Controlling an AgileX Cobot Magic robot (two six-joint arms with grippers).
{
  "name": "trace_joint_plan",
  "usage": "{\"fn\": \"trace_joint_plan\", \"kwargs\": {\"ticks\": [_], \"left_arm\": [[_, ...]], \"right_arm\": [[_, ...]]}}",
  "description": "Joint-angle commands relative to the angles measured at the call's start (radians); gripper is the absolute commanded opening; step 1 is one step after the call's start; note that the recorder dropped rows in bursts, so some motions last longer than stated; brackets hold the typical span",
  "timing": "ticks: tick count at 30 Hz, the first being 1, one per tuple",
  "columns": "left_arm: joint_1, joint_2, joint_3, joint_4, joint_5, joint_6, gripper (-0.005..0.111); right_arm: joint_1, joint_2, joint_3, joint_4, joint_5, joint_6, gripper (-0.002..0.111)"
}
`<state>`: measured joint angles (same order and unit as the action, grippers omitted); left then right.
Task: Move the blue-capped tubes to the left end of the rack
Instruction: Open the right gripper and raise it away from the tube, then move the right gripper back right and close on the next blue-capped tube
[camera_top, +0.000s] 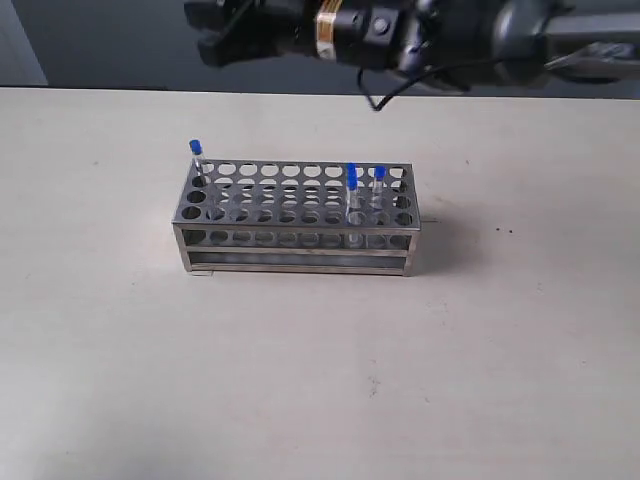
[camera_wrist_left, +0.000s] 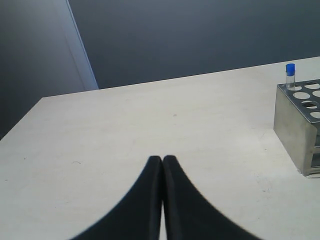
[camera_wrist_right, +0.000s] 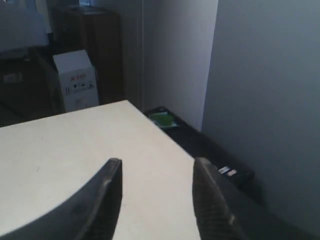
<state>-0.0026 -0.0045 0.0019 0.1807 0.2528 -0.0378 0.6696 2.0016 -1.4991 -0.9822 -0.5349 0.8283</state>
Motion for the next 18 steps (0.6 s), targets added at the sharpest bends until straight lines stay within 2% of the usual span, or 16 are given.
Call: {"fn": "trace_joint_plan", "kwargs": {"ticks": [1, 5, 8, 13, 18], "left_arm": [[-0.009, 0.004, -0.002, 0.000, -0.013, -0.003, 0.000], [-0.009, 0.004, -0.002, 0.000, -0.013, -0.003, 0.000], [-0.009, 0.004, -0.002, 0.000, -0.013, -0.003, 0.000], [-0.009, 0.004, -0.002, 0.000, -0.013, -0.003, 0.000], [-0.009, 0.004, -0.002, 0.000, -0.013, -0.003, 0.000]], "right_arm": [[-0.082, -0.190, 0.204, -0.056, 0.032, -0.008, 0.043], [-0.171, -0.257, 0.420, 0.016, 0.023, -0.081, 0.043], [-0.216, -0.262, 0.543, 0.134, -0.053, -0.182, 0.043], [-0.230, -0.262, 0.673, 0.335, -0.153, -0.348, 0.043], [-0.230, -0.262, 0.749, 0.398, -0.178, -0.431, 0.043]]}}
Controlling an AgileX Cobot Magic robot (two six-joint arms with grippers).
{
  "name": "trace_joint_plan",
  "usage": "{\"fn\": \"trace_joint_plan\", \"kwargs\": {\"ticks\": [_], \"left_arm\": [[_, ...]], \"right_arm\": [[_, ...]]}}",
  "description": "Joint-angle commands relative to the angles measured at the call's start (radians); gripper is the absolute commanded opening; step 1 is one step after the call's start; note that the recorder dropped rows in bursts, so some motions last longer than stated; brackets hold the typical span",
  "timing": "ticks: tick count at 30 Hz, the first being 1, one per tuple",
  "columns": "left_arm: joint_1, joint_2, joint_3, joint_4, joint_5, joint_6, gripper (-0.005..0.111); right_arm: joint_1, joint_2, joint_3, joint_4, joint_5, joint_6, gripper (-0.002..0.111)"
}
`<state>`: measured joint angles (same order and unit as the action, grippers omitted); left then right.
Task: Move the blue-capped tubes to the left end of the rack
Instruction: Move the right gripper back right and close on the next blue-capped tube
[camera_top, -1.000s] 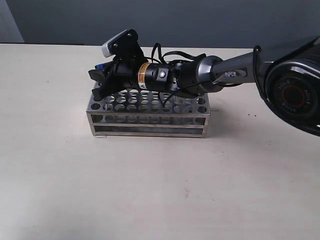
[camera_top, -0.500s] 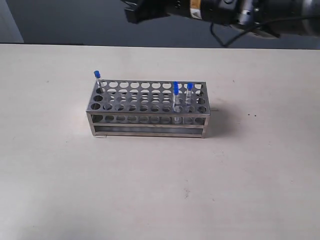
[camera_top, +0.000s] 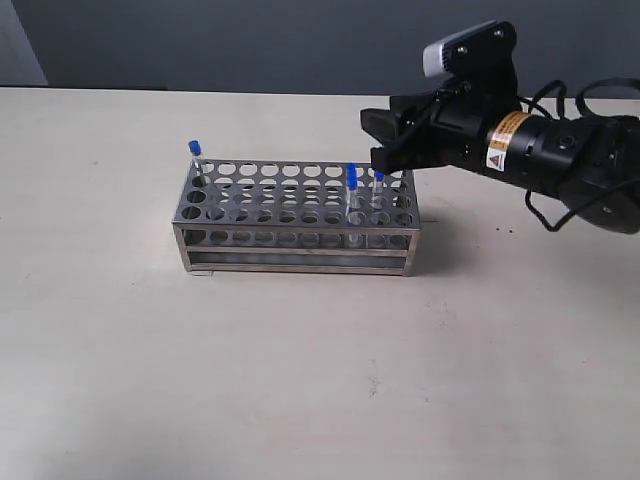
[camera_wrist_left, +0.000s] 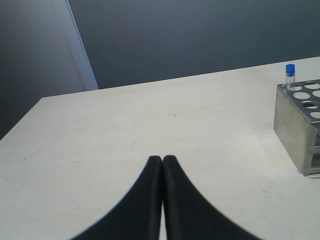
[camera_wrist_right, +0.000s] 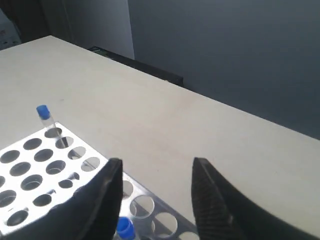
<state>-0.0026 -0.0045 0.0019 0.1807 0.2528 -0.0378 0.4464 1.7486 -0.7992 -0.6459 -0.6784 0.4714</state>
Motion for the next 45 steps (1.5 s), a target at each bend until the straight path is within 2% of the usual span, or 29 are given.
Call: {"fn": "trace_joint_plan", "kwargs": {"ticks": [1, 11, 21, 38, 45], "left_arm": [[-0.009, 0.004, -0.002, 0.000, -0.013, -0.003, 0.000], [-0.009, 0.004, -0.002, 0.000, -0.013, -0.003, 0.000], [-0.009, 0.004, -0.002, 0.000, -0.013, -0.003, 0.000], [-0.009, 0.004, -0.002, 0.000, -0.013, -0.003, 0.000], [-0.009, 0.004, -0.002, 0.000, -0.013, -0.003, 0.000]], "right_arm": [[-0.007, -0.009, 0.060, 0.079, -0.035, -0.092, 0.043], [-0.004, -0.001, 0.118, 0.105, -0.076, -0.115, 0.043], [-0.004, 0.134, 0.118, 0.138, -0.232, -0.115, 0.043], [-0.004, 0.212, 0.116, 0.159, -0.287, -0.150, 0.043], [-0.004, 0.232, 0.114, 0.161, -0.291, -0.163, 0.035]]}}
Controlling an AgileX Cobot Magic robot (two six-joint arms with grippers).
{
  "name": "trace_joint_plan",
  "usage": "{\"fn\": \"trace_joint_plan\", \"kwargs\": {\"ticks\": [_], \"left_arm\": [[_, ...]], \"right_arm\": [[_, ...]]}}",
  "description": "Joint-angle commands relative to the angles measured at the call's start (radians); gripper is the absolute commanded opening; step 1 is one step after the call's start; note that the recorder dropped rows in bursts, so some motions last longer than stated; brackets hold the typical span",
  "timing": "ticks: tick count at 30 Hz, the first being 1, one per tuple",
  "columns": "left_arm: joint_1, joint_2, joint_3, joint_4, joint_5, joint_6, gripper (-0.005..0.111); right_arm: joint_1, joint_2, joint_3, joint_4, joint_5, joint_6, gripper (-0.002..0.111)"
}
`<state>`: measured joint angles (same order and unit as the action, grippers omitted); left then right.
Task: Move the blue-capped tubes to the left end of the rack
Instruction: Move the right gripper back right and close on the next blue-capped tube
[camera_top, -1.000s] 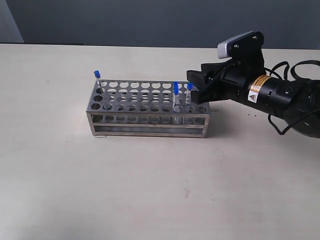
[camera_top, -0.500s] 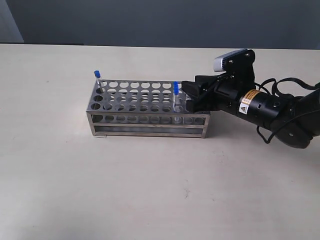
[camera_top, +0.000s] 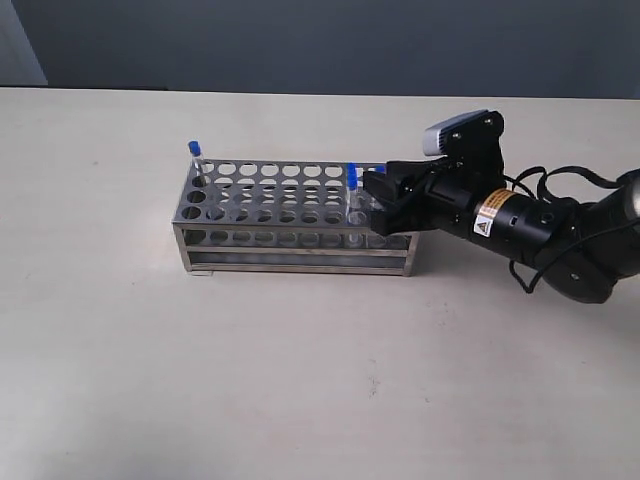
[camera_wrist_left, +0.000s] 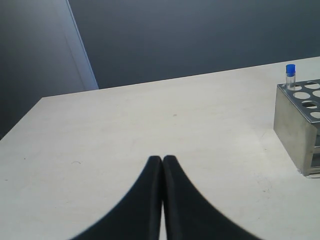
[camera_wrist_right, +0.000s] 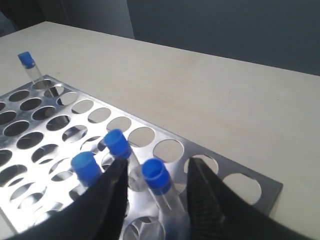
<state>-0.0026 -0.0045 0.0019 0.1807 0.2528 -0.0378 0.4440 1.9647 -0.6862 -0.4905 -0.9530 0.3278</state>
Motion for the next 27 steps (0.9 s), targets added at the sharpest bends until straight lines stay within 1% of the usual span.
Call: {"fn": "trace_joint_plan", "kwargs": {"ticks": [1, 13, 18, 27], "left_arm": [[-0.009, 0.004, -0.002, 0.000, -0.013, -0.003, 0.000], [-0.009, 0.004, -0.002, 0.000, -0.013, -0.003, 0.000], [-0.009, 0.004, -0.002, 0.000, -0.013, -0.003, 0.000], [-0.009, 0.004, -0.002, 0.000, -0.013, -0.003, 0.000]], "right_arm": [[-0.002, 0.019, 0.001, 0.006, -0.022, -0.020, 0.036], [-0.002, 0.034, -0.016, 0.006, -0.032, -0.022, 0.036], [-0.002, 0.034, -0.056, 0.004, -0.003, -0.014, 0.036], [0.000, 0.034, -0.058, 0.004, 0.042, -0.012, 0.035]]}}
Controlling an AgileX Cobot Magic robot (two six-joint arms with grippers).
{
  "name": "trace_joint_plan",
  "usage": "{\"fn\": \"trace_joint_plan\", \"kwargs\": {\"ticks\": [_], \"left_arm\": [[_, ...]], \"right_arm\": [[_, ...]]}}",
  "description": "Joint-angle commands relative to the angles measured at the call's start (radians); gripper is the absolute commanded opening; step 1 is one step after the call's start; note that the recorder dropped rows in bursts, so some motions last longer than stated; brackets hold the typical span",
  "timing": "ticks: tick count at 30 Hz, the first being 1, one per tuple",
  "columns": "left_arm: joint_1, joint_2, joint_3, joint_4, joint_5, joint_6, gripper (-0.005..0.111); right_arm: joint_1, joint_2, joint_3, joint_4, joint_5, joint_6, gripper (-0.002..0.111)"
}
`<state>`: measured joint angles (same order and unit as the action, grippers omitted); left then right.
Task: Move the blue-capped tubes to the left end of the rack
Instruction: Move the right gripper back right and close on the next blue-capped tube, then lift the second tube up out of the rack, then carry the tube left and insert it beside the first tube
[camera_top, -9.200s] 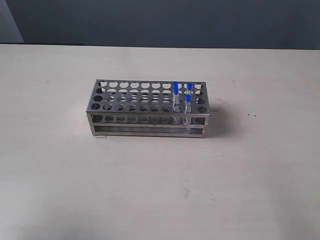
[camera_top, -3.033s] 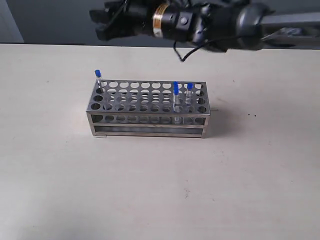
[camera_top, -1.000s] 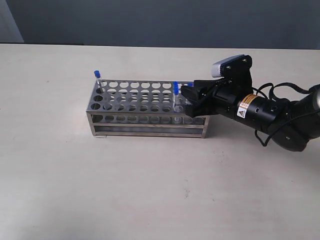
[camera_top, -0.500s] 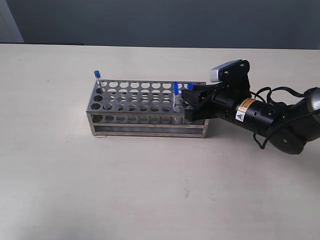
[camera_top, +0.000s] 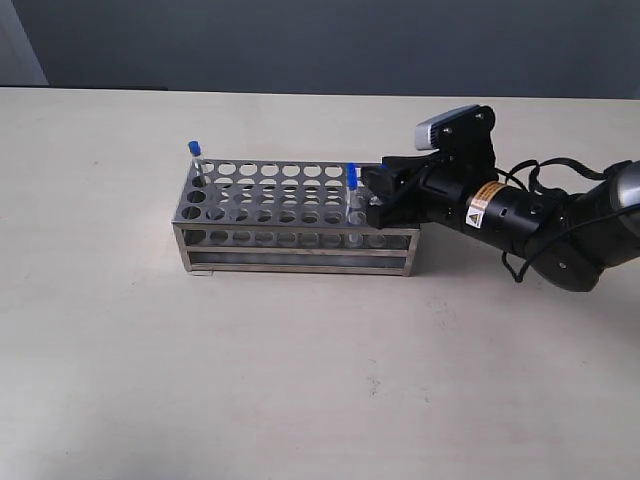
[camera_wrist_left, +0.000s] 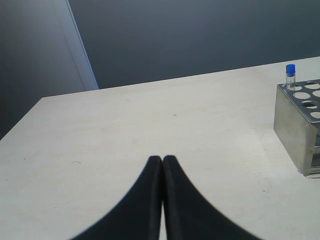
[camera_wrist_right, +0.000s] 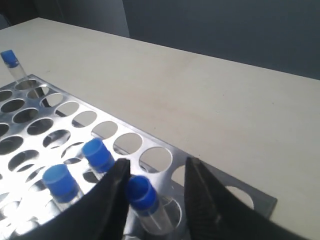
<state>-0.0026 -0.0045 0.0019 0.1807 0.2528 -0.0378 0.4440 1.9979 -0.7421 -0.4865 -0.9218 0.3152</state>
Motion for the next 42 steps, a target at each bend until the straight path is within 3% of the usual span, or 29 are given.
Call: {"fn": "trace_joint_plan", "kwargs": {"ticks": [1, 3, 6, 20, 27, 34, 42], "left_arm": [[-0.009, 0.004, -0.002, 0.000, -0.013, -0.003, 0.000], [-0.009, 0.004, -0.002, 0.000, -0.013, -0.003, 0.000], [-0.009, 0.004, -0.002, 0.000, -0.013, -0.003, 0.000], [-0.009, 0.004, -0.002, 0.000, -0.013, -0.003, 0.000], [-0.009, 0.004, -0.002, 0.000, -0.013, -0.003, 0.000], [-0.009, 0.004, -0.002, 0.000, -0.013, -0.003, 0.000], [-0.009, 0.004, -0.002, 0.000, -0.013, -0.003, 0.000]], "right_arm": [[0.000, 0.001, -0.002, 0.002, 0.011, 0.000, 0.032], [0.000, 0.001, -0.002, 0.002, 0.013, 0.000, 0.023], [0.000, 0.001, -0.002, 0.002, 0.013, 0.000, 0.000], [0.002, -0.240, -0.030, -0.029, 0.188, -0.008, -0.001], [0.101, -0.325, -0.177, -0.088, 0.353, 0.020, -0.001], [0.253, -0.205, -0.344, -0.090, 0.376, 0.059, -0.001], [0.328, 0.009, -0.520, -0.090, 0.382, 0.112, -0.001]]}}
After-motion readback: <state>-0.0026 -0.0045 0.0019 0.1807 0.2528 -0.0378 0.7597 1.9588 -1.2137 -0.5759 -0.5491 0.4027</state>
